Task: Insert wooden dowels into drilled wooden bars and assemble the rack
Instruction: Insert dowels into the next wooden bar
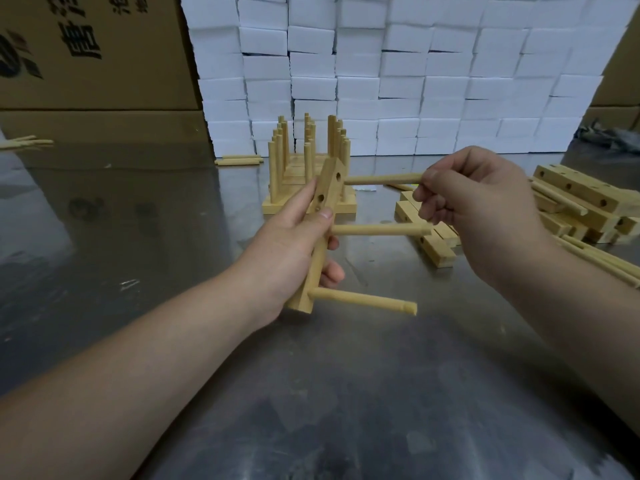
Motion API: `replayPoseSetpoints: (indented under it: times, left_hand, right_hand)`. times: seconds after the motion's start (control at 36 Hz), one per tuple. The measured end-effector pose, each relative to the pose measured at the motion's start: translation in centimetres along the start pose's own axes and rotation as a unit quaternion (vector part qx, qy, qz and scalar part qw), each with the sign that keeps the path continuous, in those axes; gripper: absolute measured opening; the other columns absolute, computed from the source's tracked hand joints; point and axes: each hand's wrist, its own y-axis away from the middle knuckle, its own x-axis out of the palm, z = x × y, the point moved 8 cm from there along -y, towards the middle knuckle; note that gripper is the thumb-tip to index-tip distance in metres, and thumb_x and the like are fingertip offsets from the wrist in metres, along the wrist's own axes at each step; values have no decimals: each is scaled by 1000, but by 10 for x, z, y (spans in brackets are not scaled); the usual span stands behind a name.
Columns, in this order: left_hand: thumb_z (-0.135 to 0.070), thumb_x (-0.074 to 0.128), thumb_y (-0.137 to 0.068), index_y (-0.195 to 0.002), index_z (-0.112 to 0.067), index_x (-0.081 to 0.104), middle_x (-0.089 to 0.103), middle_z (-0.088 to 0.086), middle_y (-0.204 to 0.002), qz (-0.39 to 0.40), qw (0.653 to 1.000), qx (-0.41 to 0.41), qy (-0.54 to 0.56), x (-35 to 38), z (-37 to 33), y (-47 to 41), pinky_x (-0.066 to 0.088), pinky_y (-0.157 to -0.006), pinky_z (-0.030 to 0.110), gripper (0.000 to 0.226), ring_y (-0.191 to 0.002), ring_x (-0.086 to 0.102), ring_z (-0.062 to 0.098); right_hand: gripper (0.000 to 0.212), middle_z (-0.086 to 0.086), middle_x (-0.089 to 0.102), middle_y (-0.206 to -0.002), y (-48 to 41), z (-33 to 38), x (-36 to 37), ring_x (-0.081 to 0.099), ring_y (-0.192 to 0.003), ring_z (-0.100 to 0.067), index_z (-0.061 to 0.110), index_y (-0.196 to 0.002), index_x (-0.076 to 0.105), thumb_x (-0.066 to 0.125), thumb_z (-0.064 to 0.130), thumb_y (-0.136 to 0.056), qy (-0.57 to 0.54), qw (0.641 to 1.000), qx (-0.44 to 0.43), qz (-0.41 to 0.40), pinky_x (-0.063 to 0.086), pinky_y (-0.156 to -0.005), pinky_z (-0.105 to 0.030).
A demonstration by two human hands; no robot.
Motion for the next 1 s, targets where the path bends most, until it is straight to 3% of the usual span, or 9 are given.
replayPoseSetpoints:
  times: [0.08,0.17,0.33,0.78,1.0]
  left_hand:
    - [-21,50,-95,-136,-50,36,61,-7,-55,10,1000,7,14,1,1,-2,52,-50,27,52,-49,60,17]
    - [-17,48,-95,-137,-49,36,59,-4,-54,20,999,9,24,2,2,-3,53,-52,28,54,-50,60,18]
    - [-13,48,-92,-137,-47,37,59,2,-57,25,999,12,43,1,4,-4,51,-53,27,57,-53,58,17]
    - [-9,48,-88,-138,-40,40,55,5,-79,20,997,26,64,-2,4,-7,49,-49,23,59,-52,57,11]
    - [-21,52,-68,-137,-41,41,57,3,-81,19,998,21,63,-1,4,-8,49,-49,24,72,-52,57,11]
  right_hand:
    - [20,2,63,-54,0,2,0,55,-47,-10,15,-69,55,53,0,-82,4,1000,-5,2,44,-47,-20]
    - [19,2,63,-54,1,3,1,55,-47,-10,15,-69,55,54,1,-81,10,1000,-10,3,44,-47,-21]
    - [3,1,64,-54,2,1,4,55,-47,-12,16,-64,54,55,14,-67,22,1000,-10,20,44,-47,-22]
    - [11,2,60,-48,7,1,16,52,-44,-9,20,-58,53,58,13,-65,41,996,-23,71,40,-43,-16]
    - [21,2,59,-47,5,2,18,52,-47,-15,29,-49,59,59,14,-64,45,995,-30,87,39,-44,-18]
